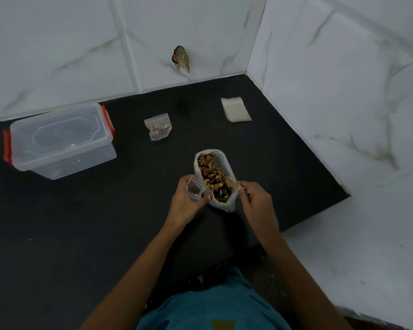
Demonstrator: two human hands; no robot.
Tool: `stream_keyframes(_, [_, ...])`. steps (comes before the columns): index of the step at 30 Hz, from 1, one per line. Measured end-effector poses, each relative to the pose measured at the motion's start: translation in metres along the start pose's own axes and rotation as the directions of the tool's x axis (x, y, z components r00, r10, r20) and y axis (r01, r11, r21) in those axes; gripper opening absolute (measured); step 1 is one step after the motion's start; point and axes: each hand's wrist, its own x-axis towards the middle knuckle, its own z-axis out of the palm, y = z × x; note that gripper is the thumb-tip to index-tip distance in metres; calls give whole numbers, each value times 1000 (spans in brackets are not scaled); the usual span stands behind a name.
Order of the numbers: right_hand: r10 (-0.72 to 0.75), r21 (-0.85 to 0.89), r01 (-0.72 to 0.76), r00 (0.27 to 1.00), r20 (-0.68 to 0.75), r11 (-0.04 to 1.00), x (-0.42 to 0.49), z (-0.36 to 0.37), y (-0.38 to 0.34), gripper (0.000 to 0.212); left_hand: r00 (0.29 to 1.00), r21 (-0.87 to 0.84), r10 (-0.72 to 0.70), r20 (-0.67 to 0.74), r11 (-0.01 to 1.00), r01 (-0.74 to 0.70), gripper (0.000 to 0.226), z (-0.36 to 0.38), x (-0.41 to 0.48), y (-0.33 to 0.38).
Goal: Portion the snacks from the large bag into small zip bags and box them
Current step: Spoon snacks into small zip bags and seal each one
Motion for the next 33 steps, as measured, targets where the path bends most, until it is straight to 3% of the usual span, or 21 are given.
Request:
stream_keyframes(4, [27,10,-28,999,27,1000,-4,13,-2,21,1000,24,-16,22,1000,16,53,0,1,-1])
stream_keyframes(6, [142,93,-141,990,-8,986,-2,15,-4,20,998,29,-36,49,999,35,53,-1,2,1])
stream_keyframes(9, [422,331,-393,907,-18,858,8,10,-4,18,995,35,-57,85,998,54,52,-2,3,0])
stream_keyframes(13, [612,502,-530,791,3,683,16,7,-2,20,991,11,-84,108,996,83,51,-3,5,-2])
stream_keyframes(16, [637,554,-539,770,20,634,16,11,-6,21,990,-6,-85,114,996,86,48,-4,7,-4])
stream_keyframes(21, [580,519,-489,815,-15,701,14,15,-12,20,988,-10,-95,119,995,97,51,-4,9,-8])
stream_keyframes(26, [581,538,-499,813,20,679,14,13,-12,20,990,-17,-84,110,996,86,51,-3,8,-7])
stream_keyframes(28, [617,567,-526,786,37,634,13,15,-14,21,990,-16,-90,106,996,92,51,-4,8,-6])
stream_keyframes(33, [711,717,-570,687,149,400,14,10,-12,22,989,-13,-86,118,996,88,50,-6,6,-3])
